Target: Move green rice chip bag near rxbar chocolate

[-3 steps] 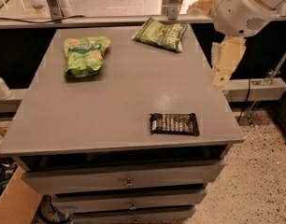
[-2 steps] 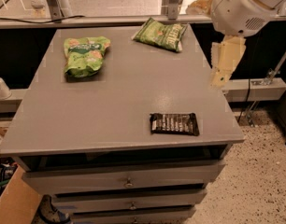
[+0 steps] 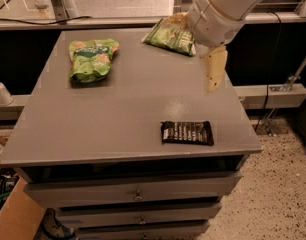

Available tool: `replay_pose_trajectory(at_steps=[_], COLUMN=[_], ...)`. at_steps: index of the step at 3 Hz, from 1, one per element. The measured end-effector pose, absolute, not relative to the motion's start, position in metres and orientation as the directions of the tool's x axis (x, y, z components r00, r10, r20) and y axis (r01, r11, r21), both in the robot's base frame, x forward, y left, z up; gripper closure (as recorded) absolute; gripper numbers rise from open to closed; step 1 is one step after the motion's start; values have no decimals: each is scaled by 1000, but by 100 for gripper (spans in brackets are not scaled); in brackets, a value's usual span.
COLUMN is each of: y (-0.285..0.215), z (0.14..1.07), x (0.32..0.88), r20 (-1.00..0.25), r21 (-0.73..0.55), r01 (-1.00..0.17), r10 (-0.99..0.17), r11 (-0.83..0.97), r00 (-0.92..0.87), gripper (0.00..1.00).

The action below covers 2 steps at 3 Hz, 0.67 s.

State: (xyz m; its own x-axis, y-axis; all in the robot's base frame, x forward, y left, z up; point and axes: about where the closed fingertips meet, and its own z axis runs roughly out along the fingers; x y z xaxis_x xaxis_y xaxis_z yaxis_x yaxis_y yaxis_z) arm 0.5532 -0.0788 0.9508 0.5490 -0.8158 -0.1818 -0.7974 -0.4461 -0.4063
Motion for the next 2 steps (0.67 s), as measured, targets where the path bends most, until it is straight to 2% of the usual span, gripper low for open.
replay_pose_trajectory(at_steps=[2], y=[-24], z=[877], x=[616], r20=[-153], r21=[-357], r01=[-549], r10=[-532], r11=[-756], r00=[833], gripper=[0])
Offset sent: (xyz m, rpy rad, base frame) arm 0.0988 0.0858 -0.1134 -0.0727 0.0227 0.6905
